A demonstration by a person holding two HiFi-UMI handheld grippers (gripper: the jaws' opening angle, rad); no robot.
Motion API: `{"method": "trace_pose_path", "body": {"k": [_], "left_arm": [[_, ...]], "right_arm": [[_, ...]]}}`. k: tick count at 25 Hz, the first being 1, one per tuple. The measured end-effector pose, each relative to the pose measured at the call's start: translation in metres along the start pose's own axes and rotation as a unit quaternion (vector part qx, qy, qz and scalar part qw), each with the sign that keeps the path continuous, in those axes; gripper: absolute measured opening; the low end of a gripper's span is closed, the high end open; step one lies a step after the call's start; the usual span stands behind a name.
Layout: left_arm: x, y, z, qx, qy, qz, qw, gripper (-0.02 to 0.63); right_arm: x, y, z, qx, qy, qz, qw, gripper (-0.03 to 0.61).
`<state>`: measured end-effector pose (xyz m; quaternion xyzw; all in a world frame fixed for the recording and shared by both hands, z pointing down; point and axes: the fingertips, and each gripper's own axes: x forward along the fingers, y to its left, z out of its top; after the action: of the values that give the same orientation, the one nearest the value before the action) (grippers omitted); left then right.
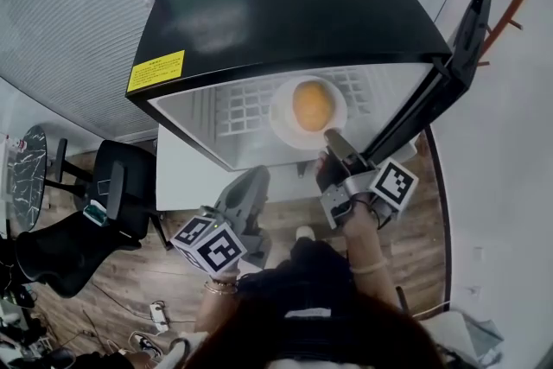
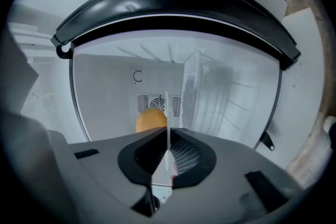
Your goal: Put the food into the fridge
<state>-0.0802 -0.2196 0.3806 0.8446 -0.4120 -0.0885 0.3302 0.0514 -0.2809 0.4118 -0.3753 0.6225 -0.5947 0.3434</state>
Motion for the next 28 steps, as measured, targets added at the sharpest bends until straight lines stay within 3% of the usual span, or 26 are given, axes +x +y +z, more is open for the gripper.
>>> {"method": "trace_pose_path", "body": {"k": [28], "left_arm": [[0.01, 0.03, 0.01, -0.021, -0.02, 0.053, 0.9982, -0.009]], "right_arm": [[0.055, -0.009, 0.022, 0.026, 0.008, -0.02, 0.999, 0.021]]}}
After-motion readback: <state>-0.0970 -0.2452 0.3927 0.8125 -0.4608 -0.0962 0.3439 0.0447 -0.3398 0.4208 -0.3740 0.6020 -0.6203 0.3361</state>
